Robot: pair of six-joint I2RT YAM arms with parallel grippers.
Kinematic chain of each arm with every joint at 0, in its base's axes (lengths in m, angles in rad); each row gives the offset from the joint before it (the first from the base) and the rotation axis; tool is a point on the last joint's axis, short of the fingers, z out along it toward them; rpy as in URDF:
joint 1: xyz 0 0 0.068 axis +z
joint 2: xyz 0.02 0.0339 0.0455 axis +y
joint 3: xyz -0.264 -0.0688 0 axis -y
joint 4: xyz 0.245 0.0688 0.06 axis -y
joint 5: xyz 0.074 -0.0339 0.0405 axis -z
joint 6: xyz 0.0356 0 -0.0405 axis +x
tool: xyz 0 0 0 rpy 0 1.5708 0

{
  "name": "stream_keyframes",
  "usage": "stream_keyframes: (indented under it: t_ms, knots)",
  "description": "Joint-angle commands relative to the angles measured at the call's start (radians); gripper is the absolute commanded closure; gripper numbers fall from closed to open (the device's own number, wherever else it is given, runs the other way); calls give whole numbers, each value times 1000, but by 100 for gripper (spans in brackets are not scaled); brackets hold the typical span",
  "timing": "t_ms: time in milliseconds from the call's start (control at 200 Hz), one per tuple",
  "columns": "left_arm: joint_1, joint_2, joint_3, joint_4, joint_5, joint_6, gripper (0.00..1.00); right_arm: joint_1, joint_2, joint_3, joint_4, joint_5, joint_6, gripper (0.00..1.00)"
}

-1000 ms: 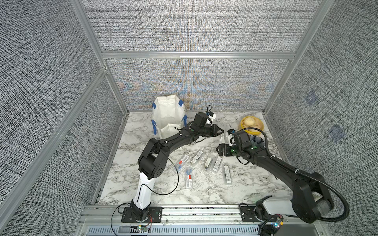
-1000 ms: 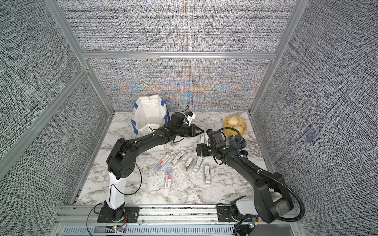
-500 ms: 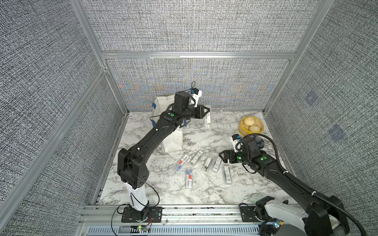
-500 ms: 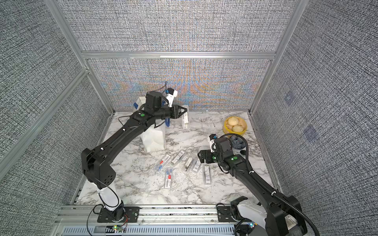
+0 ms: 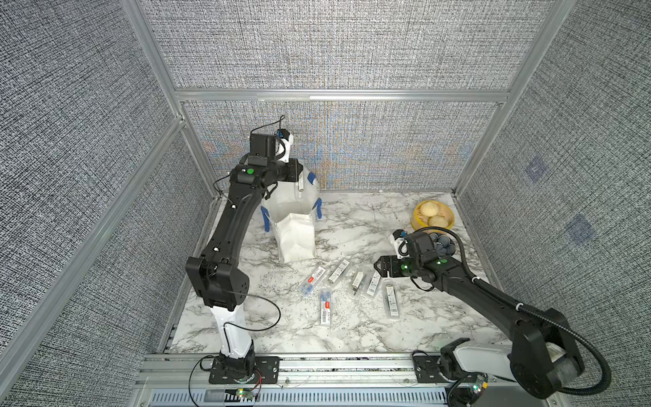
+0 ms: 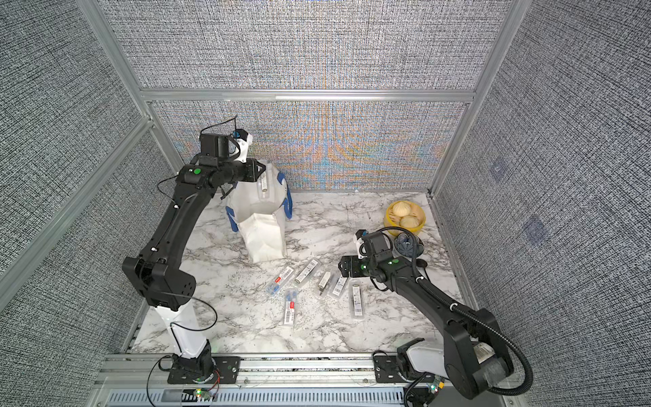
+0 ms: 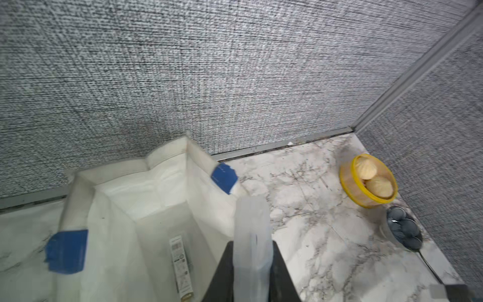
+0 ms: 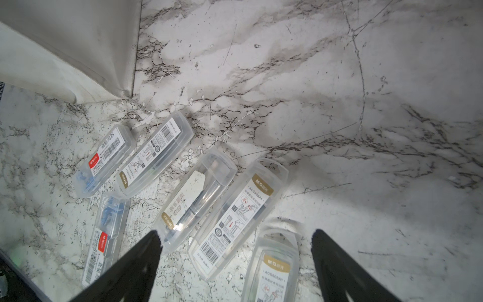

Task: Put the compass set into the canvas bag
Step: Place the compass set in the canvas bag.

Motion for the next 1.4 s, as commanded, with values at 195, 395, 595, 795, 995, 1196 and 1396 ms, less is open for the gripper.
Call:
stream_keyframes:
  t_ms: [195,395,595,795,995,1196,1396]
  knots:
    - [81,189,120,-54,22,17,90,3,20,28,-260,106,126,13]
    - [85,269,127,-37,55,3,90,46,14,-26,-318,119,220,15]
    - [89,320,115,-34,76,-2,90,109,-15,-86,-330,142,288,15]
    - [83,359,108,-37,79,-8,88,154,-19,-108,-369,174,309,15]
    - [69,395,97,-55,58,-4,86,182,10,-109,-341,193,327,17]
    - [63,410,75,-60,35,1,84,212,73,-103,-286,204,334,24]
    - [60,391,10,-36,32,1,80,242,120,-96,-271,218,344,31]
